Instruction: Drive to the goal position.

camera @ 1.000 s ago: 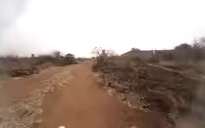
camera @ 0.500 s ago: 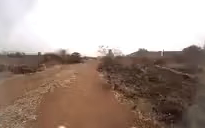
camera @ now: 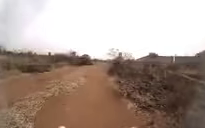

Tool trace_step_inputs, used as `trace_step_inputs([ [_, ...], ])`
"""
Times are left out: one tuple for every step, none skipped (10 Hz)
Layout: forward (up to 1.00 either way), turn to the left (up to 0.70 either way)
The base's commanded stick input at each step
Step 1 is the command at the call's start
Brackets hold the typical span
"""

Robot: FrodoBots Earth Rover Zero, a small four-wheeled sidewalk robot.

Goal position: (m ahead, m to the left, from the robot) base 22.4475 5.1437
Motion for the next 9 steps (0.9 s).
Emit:
trace_step_inputs([
  [0.5, 0.0],
  [0.5, 0.23],
  [0.5, 0.42],
  [0.5, 0.42],
  [0.5, 0.0],
  [0.5, 0.0],
  [0.5, 0.0],
  [0.5, 0.0],
  [0.5, 0.0],
])
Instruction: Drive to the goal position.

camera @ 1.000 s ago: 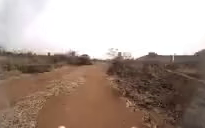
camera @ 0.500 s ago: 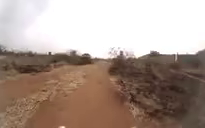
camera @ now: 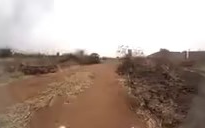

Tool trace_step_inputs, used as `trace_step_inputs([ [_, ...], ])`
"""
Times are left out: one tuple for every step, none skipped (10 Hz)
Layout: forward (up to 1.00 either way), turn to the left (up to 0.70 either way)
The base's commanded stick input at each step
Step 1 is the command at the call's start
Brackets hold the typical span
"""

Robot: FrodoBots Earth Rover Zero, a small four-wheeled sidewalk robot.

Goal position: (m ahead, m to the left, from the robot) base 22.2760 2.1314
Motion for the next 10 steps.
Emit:
trace_step_inputs([
  [0.5, 0.0],
  [0.5, 0.0],
  [0.5, 0.0],
  [0.5, 0.0],
  [0.5, 0.0],
  [0.5, 0.0],
  [0.5, 0.0],
  [0.5, 0.0],
  [0.5, 0.0],
  [0.5, 0.0],
])
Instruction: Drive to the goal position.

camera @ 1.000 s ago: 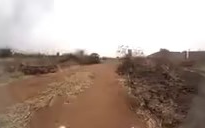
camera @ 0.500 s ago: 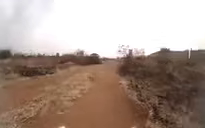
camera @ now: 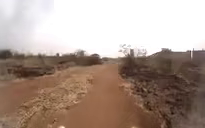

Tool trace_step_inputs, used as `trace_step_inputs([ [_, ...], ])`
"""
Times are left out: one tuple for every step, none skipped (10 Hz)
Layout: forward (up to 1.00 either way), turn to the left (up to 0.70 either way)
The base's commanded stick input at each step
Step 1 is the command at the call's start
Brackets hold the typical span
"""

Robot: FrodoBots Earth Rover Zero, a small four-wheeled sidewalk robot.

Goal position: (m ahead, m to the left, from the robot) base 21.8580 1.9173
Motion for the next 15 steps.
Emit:
trace_step_inputs([
  [0.5, 0.0],
  [0.5, 0.0],
  [0.5, 0.0],
  [0.5, 0.0],
  [0.5, 0.0],
  [0.5, 0.0],
  [0.5, 0.0],
  [0.5, 0.0],
  [0.5, 0.0],
  [0.5, 0.0],
  [0.5, 0.0],
  [0.5, 0.0],
  [0.5, -0.06],
  [0.5, -0.48],
  [0.5, -0.5],
])
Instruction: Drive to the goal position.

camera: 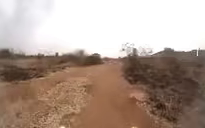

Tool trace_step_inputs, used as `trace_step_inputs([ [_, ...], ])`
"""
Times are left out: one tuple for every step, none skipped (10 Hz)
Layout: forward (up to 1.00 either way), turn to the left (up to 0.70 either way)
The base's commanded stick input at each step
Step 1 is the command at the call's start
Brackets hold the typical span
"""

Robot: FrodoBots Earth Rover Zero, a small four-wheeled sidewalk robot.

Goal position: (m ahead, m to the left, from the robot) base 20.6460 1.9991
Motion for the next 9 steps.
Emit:
trace_step_inputs([
  [0.5, -0.13],
  [0.5, 0.0],
  [0.5, 0.0],
  [0.5, 0.0],
  [0.5, 0.0],
  [0.5, 0.0],
  [0.5, 0.0],
  [0.5, 0.0],
  [0.5, 0.0],
])
